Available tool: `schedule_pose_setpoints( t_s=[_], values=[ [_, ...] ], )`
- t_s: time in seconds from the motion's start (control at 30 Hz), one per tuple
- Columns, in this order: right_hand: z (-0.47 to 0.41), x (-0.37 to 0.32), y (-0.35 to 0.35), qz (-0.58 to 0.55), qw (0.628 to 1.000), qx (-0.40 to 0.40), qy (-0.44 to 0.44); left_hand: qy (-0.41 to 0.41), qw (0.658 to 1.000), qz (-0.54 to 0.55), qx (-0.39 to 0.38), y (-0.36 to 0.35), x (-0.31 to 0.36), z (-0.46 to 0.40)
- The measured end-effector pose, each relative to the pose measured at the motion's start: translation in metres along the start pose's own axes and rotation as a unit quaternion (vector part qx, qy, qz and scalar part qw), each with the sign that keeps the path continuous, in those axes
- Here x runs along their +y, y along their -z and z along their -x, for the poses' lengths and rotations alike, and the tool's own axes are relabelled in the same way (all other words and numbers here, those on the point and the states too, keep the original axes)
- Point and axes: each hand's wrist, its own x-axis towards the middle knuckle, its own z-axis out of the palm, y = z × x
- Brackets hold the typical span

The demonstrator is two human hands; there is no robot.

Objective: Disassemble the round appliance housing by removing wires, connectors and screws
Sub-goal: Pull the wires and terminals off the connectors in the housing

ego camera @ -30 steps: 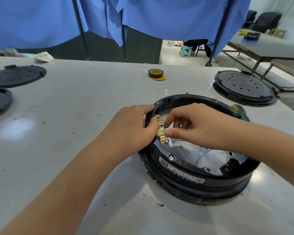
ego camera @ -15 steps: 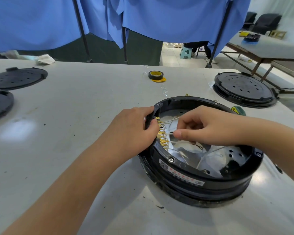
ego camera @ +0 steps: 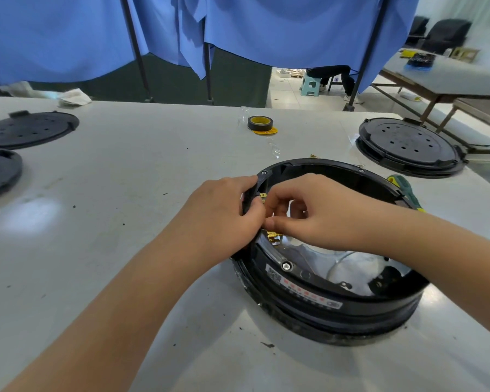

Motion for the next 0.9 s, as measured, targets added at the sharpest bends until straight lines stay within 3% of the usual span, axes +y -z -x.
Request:
schedule_pose_setpoints(
  t_s=[0.6, 0.9],
  values=[
    [0.0038, -0.0023, -0.0023, 0.029, 0.998, 0.038, 0.05, -0.004, 1.0, 0.002, -0.001, 0.0005, -0.0016, -0.0004],
    [0.0004, -0.0001, -0.003, -0.056, 0.998, 0.008, 0.025, -0.004, 1.0, 0.006, 0.0, -0.0002, -0.0013, 0.0]
  ],
)
